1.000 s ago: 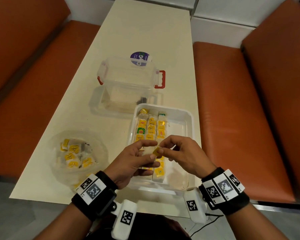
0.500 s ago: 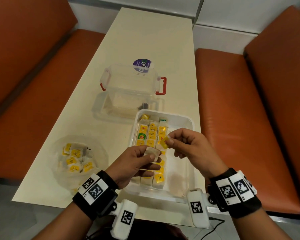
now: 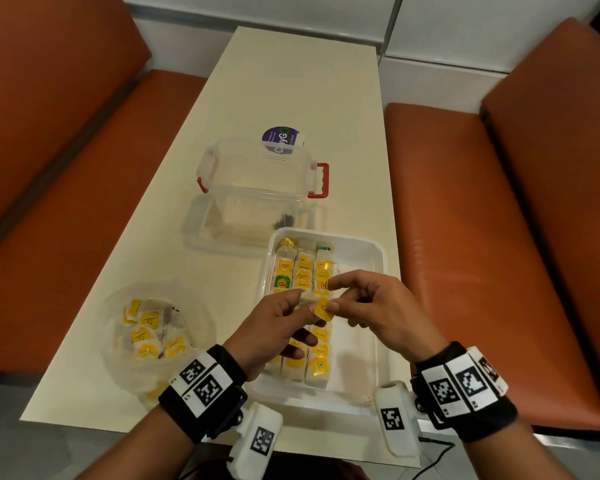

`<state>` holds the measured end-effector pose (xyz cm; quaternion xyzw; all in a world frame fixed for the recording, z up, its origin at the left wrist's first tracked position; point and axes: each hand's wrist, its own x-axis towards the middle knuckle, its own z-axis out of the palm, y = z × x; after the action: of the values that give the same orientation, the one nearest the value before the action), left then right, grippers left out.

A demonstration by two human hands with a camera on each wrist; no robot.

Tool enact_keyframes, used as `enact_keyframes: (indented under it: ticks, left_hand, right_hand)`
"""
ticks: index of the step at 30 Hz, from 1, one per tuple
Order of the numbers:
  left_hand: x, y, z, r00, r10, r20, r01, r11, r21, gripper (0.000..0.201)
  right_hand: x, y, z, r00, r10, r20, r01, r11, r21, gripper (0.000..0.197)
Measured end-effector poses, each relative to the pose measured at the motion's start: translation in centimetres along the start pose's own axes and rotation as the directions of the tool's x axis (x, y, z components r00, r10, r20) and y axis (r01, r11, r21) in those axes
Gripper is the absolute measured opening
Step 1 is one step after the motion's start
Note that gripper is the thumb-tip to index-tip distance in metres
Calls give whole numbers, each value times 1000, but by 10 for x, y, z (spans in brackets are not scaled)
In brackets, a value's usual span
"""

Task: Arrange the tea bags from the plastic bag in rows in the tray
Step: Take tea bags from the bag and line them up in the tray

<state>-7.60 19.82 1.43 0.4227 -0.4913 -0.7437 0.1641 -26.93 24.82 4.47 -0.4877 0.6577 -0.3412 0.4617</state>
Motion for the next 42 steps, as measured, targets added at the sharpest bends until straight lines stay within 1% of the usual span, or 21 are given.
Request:
enact_keyframes:
  ticks: [3,5,9,10,14,16,19,21,25,27,30,33,35,38,40,42]
  left_hand:
    - [2,0,4,998,16,55,-14,1000,-26,24]
    - [4,-1,5,996,22,84,-18,998,-52,28]
    - [8,0,5,993,28,114,-19,997,-79,33]
    - [9,0,4,993,31,113,-22,997,-78,33]
    - [13,0,2,993,49,110,-41,997,-71,21]
    - [14,1,1,992,65,113,-57,996,-75,23]
    - [16,4,2,991,73,112,-67,996,-53,29]
    - [18,3,2,991,65,114,-60,997,-40,30]
    - [18,5,3,991,59,119,-53,997,-50,37]
    - [19,6,3,988,76,131,-68,996,-60,33]
    - [20,6,1,983,95,154,-88,995,-55,33]
    - [24,6,0,987,79,139,-81,997,10,28]
    - [28,5,-2,993,60,106,-71,992,102,19]
    - [35,5,-4,996,34,82,-51,975,217,12]
    - [37,8,-3,994,14,111,-38,976,212,14]
    - [40,12,-1,990,-9,141,-17,984,179,24]
  right_hand:
    - [4,4,0,1000,-19,7,20,982,-186,26]
    - [7,4,-2,999,-39,24,45,952,-303,21]
    - [13,0,-5,996,-68,53,84,896,-437,10]
    - [14,-1,-5,996,-68,58,87,891,-446,9]
    - [20,-5,-8,995,-60,83,93,876,-473,5]
    - [21,-6,-7,994,-58,95,97,876,-472,6]
    - [22,-6,-5,989,-66,129,118,884,-453,21]
    - [22,-7,-3,990,-71,126,124,866,-485,23]
    - [23,-6,-5,990,-84,110,129,853,-506,15]
    - [23,-6,-6,990,-77,116,126,854,-506,10]
    - [23,-7,-7,991,-62,121,114,862,-493,5]
    - [26,-7,-10,992,-66,112,111,875,-471,6]
    - [28,-6,-13,993,-67,102,107,881,-461,5]
    - [33,-6,-19,995,-45,85,78,889,-451,6]
    - [37,-7,-24,997,-23,74,54,892,-448,6]
    - [42,-7,-28,997,-8,74,39,898,-437,6]
